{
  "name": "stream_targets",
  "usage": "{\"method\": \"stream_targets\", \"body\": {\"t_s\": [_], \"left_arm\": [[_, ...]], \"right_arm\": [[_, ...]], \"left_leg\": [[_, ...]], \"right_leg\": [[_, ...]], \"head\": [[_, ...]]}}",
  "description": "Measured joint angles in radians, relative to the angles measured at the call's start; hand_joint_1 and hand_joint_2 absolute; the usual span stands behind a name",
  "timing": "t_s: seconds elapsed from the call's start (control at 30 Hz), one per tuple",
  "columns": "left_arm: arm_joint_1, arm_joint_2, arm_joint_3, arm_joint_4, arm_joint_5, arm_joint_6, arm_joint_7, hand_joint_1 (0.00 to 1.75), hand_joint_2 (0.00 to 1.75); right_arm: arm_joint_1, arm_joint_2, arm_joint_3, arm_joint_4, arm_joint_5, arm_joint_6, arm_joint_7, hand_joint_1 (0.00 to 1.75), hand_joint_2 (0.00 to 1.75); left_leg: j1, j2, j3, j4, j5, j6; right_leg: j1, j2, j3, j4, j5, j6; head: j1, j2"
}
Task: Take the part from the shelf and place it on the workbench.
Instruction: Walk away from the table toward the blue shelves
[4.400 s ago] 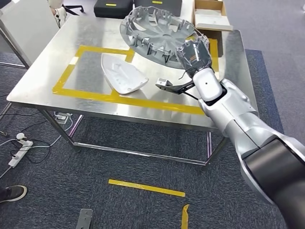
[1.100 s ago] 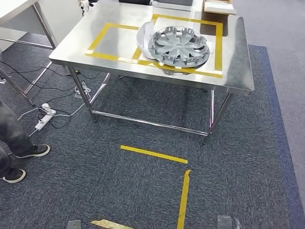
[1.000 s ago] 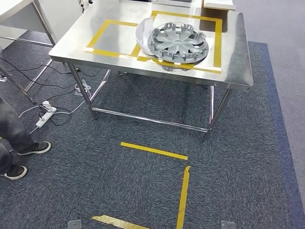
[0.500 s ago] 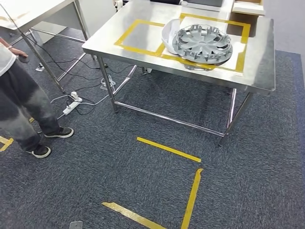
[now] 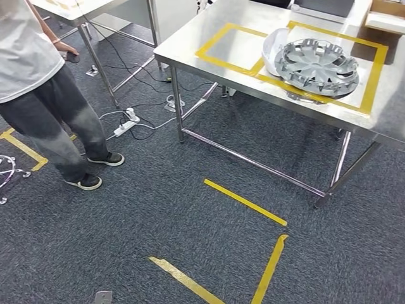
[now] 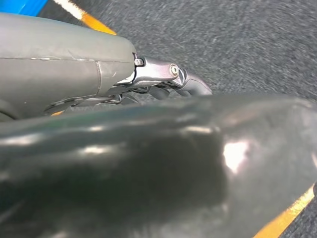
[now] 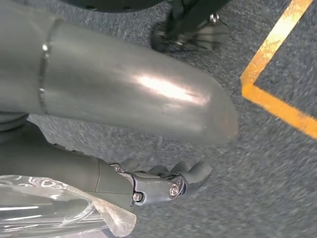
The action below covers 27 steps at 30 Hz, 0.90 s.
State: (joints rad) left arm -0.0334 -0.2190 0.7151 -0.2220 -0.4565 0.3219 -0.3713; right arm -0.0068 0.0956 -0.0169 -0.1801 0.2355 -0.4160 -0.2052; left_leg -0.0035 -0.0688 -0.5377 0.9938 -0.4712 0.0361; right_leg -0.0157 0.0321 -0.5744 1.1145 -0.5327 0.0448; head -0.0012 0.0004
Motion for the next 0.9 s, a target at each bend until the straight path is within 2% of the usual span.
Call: {"method": "stream_targets", "body": {"t_s": [0.03,0.1,0.17,0.2,0.23,0.3,0.33,0.37,0.4,0.43,0.47,0.53,0.57,0.6,0.67,0.7,0.77,0.8,0.83,0.87,0.9], "left_arm": [[-0.001,0.0,0.0,0.0,0.0,0.0,0.0,0.0,0.0],[-0.003,0.0,0.0,0.0,-0.004,-0.001,-0.001,0.0,0.0],[0.001,0.001,-0.002,0.0,-0.015,0.0,-0.004,0.0,0.0],[0.004,0.002,-0.004,0.0,-0.022,0.001,-0.007,0.0,0.0],[0.006,0.003,-0.006,0.0,-0.029,0.003,-0.011,0.0,0.0],[0.004,0.006,-0.01,0.0,-0.042,0.01,-0.017,0.0,0.0],[0.004,0.009,-0.013,0.0,-0.05,0.015,-0.019,0.0,0.0],[0.004,0.012,-0.016,0.0,-0.056,0.019,-0.02,0.0,0.0],[0.006,0.016,-0.019,0.0,-0.061,0.023,-0.022,0.0,0.0],[0.008,0.02,-0.022,0.0,-0.063,0.025,-0.023,0.0,0.0],[0.009,0.024,-0.023,0.0,-0.064,0.026,-0.025,0.0,0.0],[0.007,0.031,-0.023,0.0,-0.06,0.027,-0.029,0.0,0.0],[0.005,0.032,-0.023,0.0,-0.057,0.027,-0.035,0.0,0.0],[0.003,0.033,-0.023,0.0,-0.054,0.027,-0.042,0.0,0.0],[0.004,0.035,-0.023,0.0,-0.052,0.031,-0.054,0.0,0.0],[0.007,0.035,-0.023,0.0,-0.052,0.033,-0.056,0.0,0.0],[0.009,0.034,-0.021,0.0,-0.051,0.039,-0.055,0.0,0.0],[0.008,0.033,-0.021,0.0,-0.051,0.04,-0.051,0.0,0.0],[0.006,0.033,-0.021,0.0,-0.053,0.041,-0.043,0.0,0.0],[0.005,0.032,-0.021,0.0,-0.056,0.041,-0.033,0.0,0.0],[0.006,0.032,-0.021,0.0,-0.059,0.042,-0.023,0.0,0.0]], "right_arm": [[0.0,-0.002,0.003,0.001,0.003,0.002,0.006,0.0,0.0],[0.0,-0.005,0.011,0.004,0.016,0.009,0.021,0.0,0.0],[0.0,-0.011,0.027,0.006,0.044,0.019,0.043,0.0,0.0],[0.001,-0.017,0.036,0.006,0.056,0.022,0.051,0.0,0.0],[0.003,-0.023,0.045,0.006,0.061,0.023,0.055,0.0,0.0],[0.007,-0.036,0.052,0.007,0.052,0.023,0.042,0.0,0.0],[0.01,-0.042,0.052,0.007,0.044,0.022,0.032,0.0,0.0],[0.012,-0.049,0.052,0.007,0.036,0.021,0.024,0.0,0.0],[0.013,-0.053,0.051,0.008,0.028,0.018,0.017,0.0,0.0],[0.013,-0.056,0.051,0.008,0.022,0.012,0.013,0.0,0.0],[0.012,-0.057,0.05,0.008,0.015,0.003,0.013,0.0,0.0],[0.011,-0.055,0.047,0.008,0.001,-0.015,0.017,0.0,0.0],[0.01,-0.052,0.044,0.008,-0.007,-0.021,0.02,0.0,0.0],[0.009,-0.049,0.04,0.008,-0.014,-0.025,0.019,0.0,0.0],[0.005,-0.042,0.032,0.007,-0.024,-0.025,0.009,0.0,0.0],[0.001,-0.039,0.029,0.007,-0.028,-0.024,0.001,0.0,0.0],[-0.005,-0.034,0.022,0.006,-0.034,-0.022,-0.011,0.0,0.0],[-0.006,-0.031,0.019,0.006,-0.039,-0.022,-0.012,0.0,0.0],[-0.006,-0.028,0.014,0.006,-0.049,-0.021,-0.011,0.0,0.0],[-0.006,-0.024,0.008,0.006,-0.063,-0.02,-0.008,0.0,0.0],[-0.006,-0.019,-0.002,0.006,-0.078,-0.018,-0.006,0.0,0.0]], "left_leg": [[-0.001,-0.013,-0.005,0.007,-0.001,-0.004],[0.0,-0.035,-0.019,0.016,0.001,-0.016],[0.004,-0.051,-0.032,0.02,0.007,-0.029],[0.004,-0.041,-0.038,0.028,0.001,-0.034],[0.004,-0.02,-0.05,0.052,-0.016,-0.039],[0.004,0.033,-0.094,0.158,-0.083,-0.047],[0.005,0.047,-0.121,0.225,-0.117,-0.051],[0.007,0.053,-0.14,0.276,-0.137,-0.053],[0.009,0.057,-0.144,0.297,-0.139,-0.055],[0.011,0.061,-0.129,0.278,-0.122,-0.055],[0.012,0.068,-0.096,0.223,-0.092,-0.054],[0.007,0.112,-0.022,0.085,-0.041,-0.048],[0.002,0.132,-0.001,0.04,-0.029,-0.043],[-0.003,0.143,0.006,0.019,-0.027,-0.037],[-0.008,0.128,0.0,0.014,-0.024,-0.023],[-0.008,0.117,-0.001,0.01,-0.02,-0.016],[-0.004,0.096,-0.002,0.003,-0.01,-0.001],[-0.003,0.085,-0.004,0.002,-0.007,0.004],[-0.004,0.073,-0.008,0.002,-0.005,0.008],[-0.005,0.058,-0.01,0.002,-0.003,0.011],[-0.007,0.043,-0.011,0.002,-0.001,0.011]], "right_leg": [[-0.004,0.019,0.023,-0.057,0.019,0.0],[-0.006,0.038,0.044,-0.102,0.019,-0.006],[-0.004,0.02,0.046,-0.107,0.021,-0.019],[-0.005,0.01,0.045,-0.109,0.025,-0.025],[-0.005,-0.003,0.045,-0.112,0.028,-0.032],[-0.004,-0.032,0.042,-0.115,0.031,-0.04],[-0.002,-0.049,0.04,-0.115,0.031,-0.042],[-0.001,-0.065,0.038,-0.114,0.031,-0.042],[0.0,-0.079,0.036,-0.114,0.031,-0.042],[0.0,-0.093,0.035,-0.114,0.031,-0.042],[0.001,-0.106,0.036,-0.114,0.031,-0.041],[0.004,-0.13,0.038,-0.112,0.03,-0.037],[0.006,-0.142,0.039,-0.111,0.029,-0.033],[0.007,-0.153,0.039,-0.11,0.029,-0.028],[0.007,-0.174,0.04,-0.112,0.03,-0.018],[0.005,-0.167,0.038,-0.108,0.025,-0.012],[0.001,-0.109,0.013,-0.054,-0.015,-0.004],[-0.001,-0.072,-0.014,0.005,-0.049,-0.003],[0.0,-0.048,-0.048,0.076,-0.082,-0.004],[0.0,-0.039,-0.077,0.138,-0.104,-0.005],[0.0,-0.035,-0.095,0.173,-0.109,-0.006]], "head": [[0.0,0.0],[-0.001,0.0],[-0.001,0.0],[-0.002,0.0],[-0.005,0.0],[-0.011,0.0],[-0.012,0.0],[-0.012,0.0],[-0.012,0.0],[-0.012,0.0],[-0.012,0.0],[-0.012,0.0],[-0.012,0.0],[-0.012,0.0],[-0.011,0.0],[-0.011,0.0],[-0.008,0.0],[-0.005,0.0],[-0.003,0.0],[-0.002,0.0],[-0.002,0.0]]}}
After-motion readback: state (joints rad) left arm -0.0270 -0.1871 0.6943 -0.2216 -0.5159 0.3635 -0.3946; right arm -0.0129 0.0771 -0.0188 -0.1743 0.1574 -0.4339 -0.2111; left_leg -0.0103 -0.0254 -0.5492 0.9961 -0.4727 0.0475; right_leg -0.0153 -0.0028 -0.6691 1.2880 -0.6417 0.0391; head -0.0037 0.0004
